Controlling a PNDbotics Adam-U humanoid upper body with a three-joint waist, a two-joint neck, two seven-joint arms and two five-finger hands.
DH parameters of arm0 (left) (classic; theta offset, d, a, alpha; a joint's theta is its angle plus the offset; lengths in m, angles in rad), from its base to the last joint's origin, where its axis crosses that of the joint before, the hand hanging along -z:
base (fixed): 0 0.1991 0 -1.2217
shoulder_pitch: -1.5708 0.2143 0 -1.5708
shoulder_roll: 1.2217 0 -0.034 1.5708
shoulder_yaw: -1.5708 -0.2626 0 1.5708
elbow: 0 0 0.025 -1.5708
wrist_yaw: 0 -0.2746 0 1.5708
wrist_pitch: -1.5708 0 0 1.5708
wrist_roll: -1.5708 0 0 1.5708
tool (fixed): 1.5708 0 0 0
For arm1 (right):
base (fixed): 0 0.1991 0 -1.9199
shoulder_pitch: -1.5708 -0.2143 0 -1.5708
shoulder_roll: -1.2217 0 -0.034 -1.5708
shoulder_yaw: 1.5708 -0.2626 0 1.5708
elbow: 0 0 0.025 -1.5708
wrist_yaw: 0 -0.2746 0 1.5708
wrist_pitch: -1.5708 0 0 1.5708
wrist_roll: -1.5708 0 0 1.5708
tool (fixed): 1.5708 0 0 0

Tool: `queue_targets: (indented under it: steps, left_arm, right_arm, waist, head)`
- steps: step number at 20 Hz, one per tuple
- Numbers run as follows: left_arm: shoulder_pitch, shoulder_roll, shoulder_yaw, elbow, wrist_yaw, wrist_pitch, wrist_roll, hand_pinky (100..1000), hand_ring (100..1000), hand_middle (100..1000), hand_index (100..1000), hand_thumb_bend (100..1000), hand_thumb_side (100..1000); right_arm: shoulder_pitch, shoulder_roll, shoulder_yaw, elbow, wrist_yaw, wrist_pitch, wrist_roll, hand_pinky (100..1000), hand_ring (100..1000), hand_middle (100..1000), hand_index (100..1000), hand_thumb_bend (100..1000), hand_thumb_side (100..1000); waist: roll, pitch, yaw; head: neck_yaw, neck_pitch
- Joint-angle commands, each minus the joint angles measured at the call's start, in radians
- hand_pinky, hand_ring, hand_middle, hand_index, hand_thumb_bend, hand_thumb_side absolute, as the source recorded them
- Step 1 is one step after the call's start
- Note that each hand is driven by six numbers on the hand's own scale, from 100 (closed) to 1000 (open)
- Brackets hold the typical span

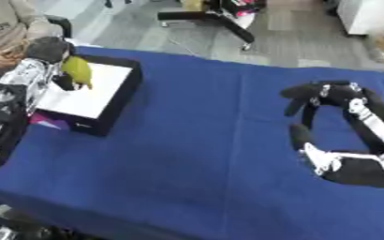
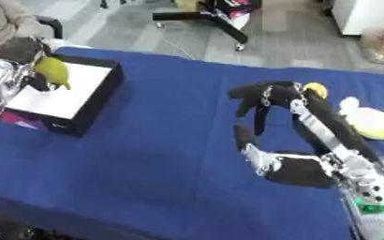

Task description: Pick up the objects with one hand, pass them to the other hand, and then place them into the box on the other side of the table.

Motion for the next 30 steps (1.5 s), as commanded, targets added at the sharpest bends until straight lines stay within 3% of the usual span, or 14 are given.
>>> queue_targets:
  steps: [1,5,8,13,17,22,24,27,28,30]
  left_arm:
    - [-0.020,0.023,0.017,0.020,-0.023,0.002,-0.051,506,472,481,678,584,235]
    - [-0.017,0.015,0.021,0.033,-0.034,0.004,-0.086,552,506,522,715,582,245]
    - [-0.013,0.012,0.023,0.031,-0.028,0.013,-0.074,641,594,634,807,619,253]
    - [-0.011,0.012,0.025,0.028,-0.013,0.043,-0.007,729,739,799,913,700,609]
    - [-0.011,0.015,0.029,0.013,0.001,0.077,0.066,746,778,842,931,764,673]
    - [-0.002,0.026,0.027,-0.045,0.063,0.098,0.150,746,781,849,934,764,707]
    - [0.009,0.033,0.026,-0.088,0.102,0.096,0.164,733,761,827,931,700,648]
    - [0.036,0.039,0.027,-0.194,0.214,0.088,0.194,699,713,786,921,514,555]
    - [0.048,0.042,0.025,-0.234,0.259,0.087,0.203,698,711,784,921,507,554]
    - [0.072,0.038,0.022,-0.327,0.343,0.080,0.226,676,676,758,908,380,528]
  right_arm:
    - [-0.013,-0.006,-0.004,-0.006,-0.007,0.000,0.001,687,374,538,796,100,421]
    - [-0.013,-0.006,-0.005,-0.006,-0.007,0.001,0.001,687,375,538,795,100,422]
    - [-0.014,-0.007,-0.005,-0.006,-0.007,0.002,0.000,687,374,538,796,100,422]
    - [-0.013,-0.008,-0.006,-0.006,-0.007,0.002,-0.001,687,374,537,795,100,424]
    - [-0.013,-0.008,-0.006,-0.006,-0.007,0.003,0.000,687,374,537,795,100,424]
    - [-0.013,-0.008,-0.007,-0.006,-0.006,0.004,-0.001,687,380,537,795,100,424]
    - [-0.012,-0.011,-0.008,-0.008,-0.007,0.004,-0.002,686,381,536,795,100,424]
    - [-0.011,-0.014,-0.011,-0.010,-0.006,0.005,-0.006,686,382,536,794,100,423]
    - [-0.011,-0.014,-0.011,-0.011,-0.006,0.006,-0.007,686,382,536,794,100,423]
    - [-0.011,-0.014,-0.013,-0.011,-0.004,0.007,-0.008,686,382,536,794,100,422]
  waist:
    - [0.001,-0.016,0.003]
    - [0.001,-0.016,0.005]
    - [0.000,-0.016,0.005]
    - [0.000,-0.015,0.006]
    - [0.000,-0.016,0.007]
    - [0.001,-0.016,0.008]
    - [0.001,-0.015,0.008]
    - [0.000,-0.014,0.009]
    - [0.001,-0.014,0.009]
    - [0.001,-0.013,0.009]
  head:
    - [-0.002,-0.009]
    - [-0.002,-0.012]
    - [-0.003,-0.014]
    - [-0.002,-0.016]
    - [-0.002,-0.018]
    - [-0.004,-0.016]
    - [-0.008,-0.016]
    - [-0.020,-0.016]
    - [-0.024,-0.016]
    - [-0.037,-0.016]
